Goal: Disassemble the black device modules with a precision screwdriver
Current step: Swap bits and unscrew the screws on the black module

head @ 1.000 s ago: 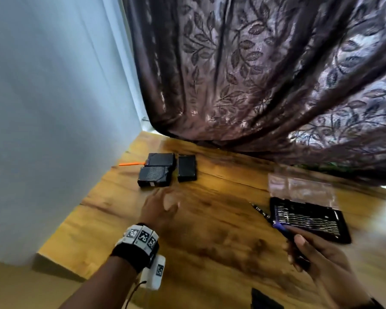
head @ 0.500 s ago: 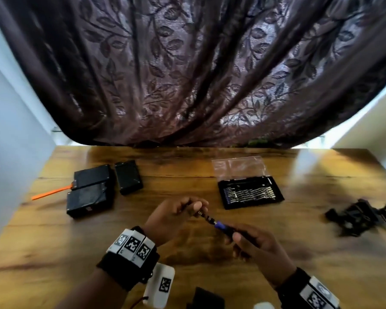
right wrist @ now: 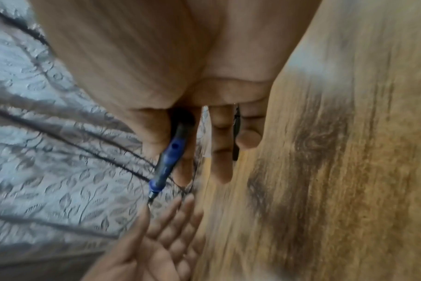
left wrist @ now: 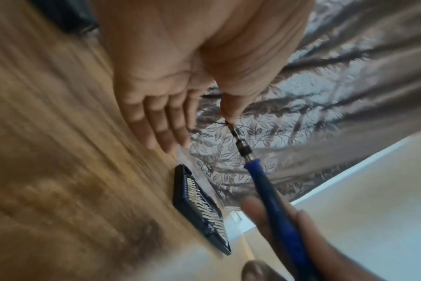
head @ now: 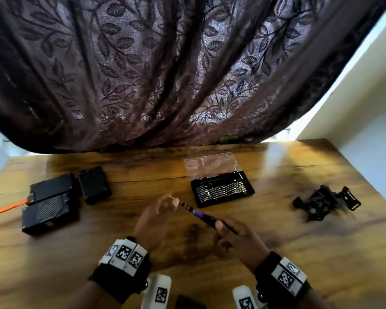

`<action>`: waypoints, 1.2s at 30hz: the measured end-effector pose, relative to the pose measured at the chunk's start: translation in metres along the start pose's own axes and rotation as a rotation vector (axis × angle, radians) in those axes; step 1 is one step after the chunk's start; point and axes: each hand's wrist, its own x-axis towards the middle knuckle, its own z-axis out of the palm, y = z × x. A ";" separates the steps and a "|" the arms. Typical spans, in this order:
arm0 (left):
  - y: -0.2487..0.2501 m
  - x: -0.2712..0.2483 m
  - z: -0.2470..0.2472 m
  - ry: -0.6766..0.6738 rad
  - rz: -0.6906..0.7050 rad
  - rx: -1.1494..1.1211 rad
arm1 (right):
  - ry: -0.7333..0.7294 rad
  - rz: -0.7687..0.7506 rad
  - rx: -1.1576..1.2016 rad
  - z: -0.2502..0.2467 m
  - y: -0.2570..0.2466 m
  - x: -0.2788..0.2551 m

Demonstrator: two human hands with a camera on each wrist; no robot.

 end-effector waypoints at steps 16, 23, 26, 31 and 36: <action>0.023 -0.027 -0.004 -0.081 0.236 0.222 | -0.077 -0.174 -0.406 -0.017 -0.033 0.019; 0.018 -0.046 0.010 -0.337 0.337 0.566 | -0.162 -0.226 -0.583 -0.002 -0.038 0.008; 0.018 -0.048 0.013 -0.355 0.412 0.569 | -0.187 -0.137 -0.490 0.006 -0.034 0.006; 0.017 -0.044 0.009 -0.399 0.419 0.600 | -0.191 -0.068 -0.385 0.017 -0.028 0.006; 0.007 -0.037 -0.009 -0.395 0.394 0.609 | 0.033 -0.182 -0.468 -0.004 -0.027 0.011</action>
